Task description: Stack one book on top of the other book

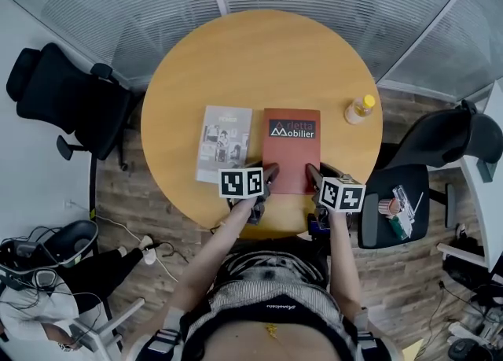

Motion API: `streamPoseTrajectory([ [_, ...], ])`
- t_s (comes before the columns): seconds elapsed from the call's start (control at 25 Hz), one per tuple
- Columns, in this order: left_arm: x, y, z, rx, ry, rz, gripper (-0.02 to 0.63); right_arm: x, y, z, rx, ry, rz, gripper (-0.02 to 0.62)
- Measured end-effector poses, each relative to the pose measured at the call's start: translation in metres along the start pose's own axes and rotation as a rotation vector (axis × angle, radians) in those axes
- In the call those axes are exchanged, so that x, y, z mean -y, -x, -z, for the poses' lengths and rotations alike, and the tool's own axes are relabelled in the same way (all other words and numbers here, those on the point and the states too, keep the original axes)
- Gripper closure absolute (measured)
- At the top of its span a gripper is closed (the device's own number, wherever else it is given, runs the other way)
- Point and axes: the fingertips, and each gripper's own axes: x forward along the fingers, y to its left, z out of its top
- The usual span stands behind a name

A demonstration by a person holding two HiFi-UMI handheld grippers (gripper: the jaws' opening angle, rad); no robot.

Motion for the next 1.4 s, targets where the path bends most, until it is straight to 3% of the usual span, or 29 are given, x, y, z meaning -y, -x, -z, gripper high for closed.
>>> streamPoseTrajectory([
  [1.4,0.015,0.060,-0.013,0.044,-0.077,0.082,0.403,-0.053,0.042,-0.013,0.093,0.011,0.054,0.453],
])
